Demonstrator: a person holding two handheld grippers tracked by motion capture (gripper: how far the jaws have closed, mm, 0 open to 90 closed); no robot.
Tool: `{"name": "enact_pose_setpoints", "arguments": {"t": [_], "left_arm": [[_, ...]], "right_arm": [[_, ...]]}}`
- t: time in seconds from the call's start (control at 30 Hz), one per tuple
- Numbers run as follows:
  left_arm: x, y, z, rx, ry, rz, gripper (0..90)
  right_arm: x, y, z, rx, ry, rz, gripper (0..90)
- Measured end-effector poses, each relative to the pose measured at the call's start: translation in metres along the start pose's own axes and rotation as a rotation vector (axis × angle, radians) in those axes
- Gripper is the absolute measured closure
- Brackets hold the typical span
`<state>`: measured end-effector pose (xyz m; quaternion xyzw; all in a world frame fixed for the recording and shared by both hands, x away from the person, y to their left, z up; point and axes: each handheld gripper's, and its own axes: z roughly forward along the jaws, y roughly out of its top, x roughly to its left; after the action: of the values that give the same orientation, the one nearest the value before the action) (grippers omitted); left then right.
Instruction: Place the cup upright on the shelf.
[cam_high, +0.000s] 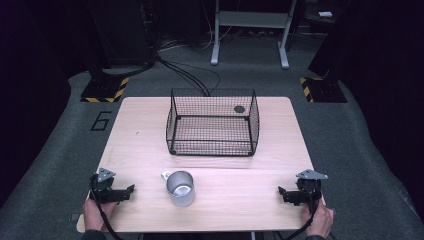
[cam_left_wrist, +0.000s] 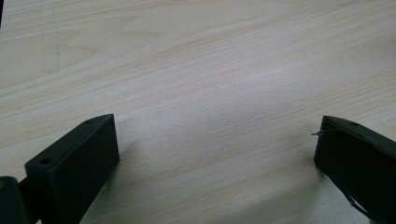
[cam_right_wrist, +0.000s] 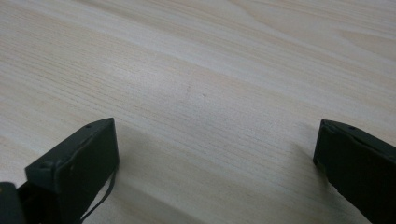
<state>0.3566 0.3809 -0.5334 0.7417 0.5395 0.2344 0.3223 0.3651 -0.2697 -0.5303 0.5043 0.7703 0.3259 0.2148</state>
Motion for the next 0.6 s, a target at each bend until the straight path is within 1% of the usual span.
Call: {"name": "enact_pose_setpoints", "arguments": {"t": [0.1, 0.13, 0.2, 0.23, 0.27, 0.3, 0.33, 0.5, 0.6], "left_arm": [[0.0000, 0.0001, 0.0000, 0.001, 0.000, 0.001, 0.0], [0.0000, 0.0001, 0.0000, 0.001, 0.000, 0.001, 0.0], [-0.0001, 0.0001, 0.0000, 0.001, 0.001, 0.001, 0.0], [-0.0001, 0.0001, 0.0000, 0.000, 0.001, 0.001, 0.0], [-0.0001, 0.0001, 0.0000, 0.000, 0.002, 0.001, 0.0], [-0.0001, 0.0001, 0.0000, 0.000, 0.002, 0.001, 0.1], [-0.0001, 0.0001, 0.0000, 0.001, 0.003, 0.002, 0.1], [0.0003, 0.0001, 0.0000, 0.001, 0.008, -0.008, 0.1], [0.0017, 0.0011, -0.0001, 0.009, 0.003, -0.003, 0.1]], "right_arm": [[-0.0005, 0.0004, 0.0003, 0.000, 0.007, -0.002, 0.0], [-0.0017, 0.0010, 0.0010, -0.002, 0.011, -0.012, 0.0], [-0.0017, 0.0013, 0.0018, -0.004, 0.011, -0.017, 0.0], [-0.0013, 0.0027, 0.0029, -0.003, 0.017, -0.015, 0.0], [-0.0023, 0.0042, 0.0039, 0.004, 0.036, -0.031, 0.0], [-0.0023, 0.0042, 0.0039, 0.004, 0.036, -0.031, 0.0], [-0.0037, 0.0049, 0.0048, 0.000, 0.044, -0.048, 0.0], [-0.0042, 0.0057, 0.0054, 0.006, 0.059, -0.052, 0.0], [-0.0058, 0.0064, 0.0063, -0.001, 0.070, -0.067, 0.0]]}}
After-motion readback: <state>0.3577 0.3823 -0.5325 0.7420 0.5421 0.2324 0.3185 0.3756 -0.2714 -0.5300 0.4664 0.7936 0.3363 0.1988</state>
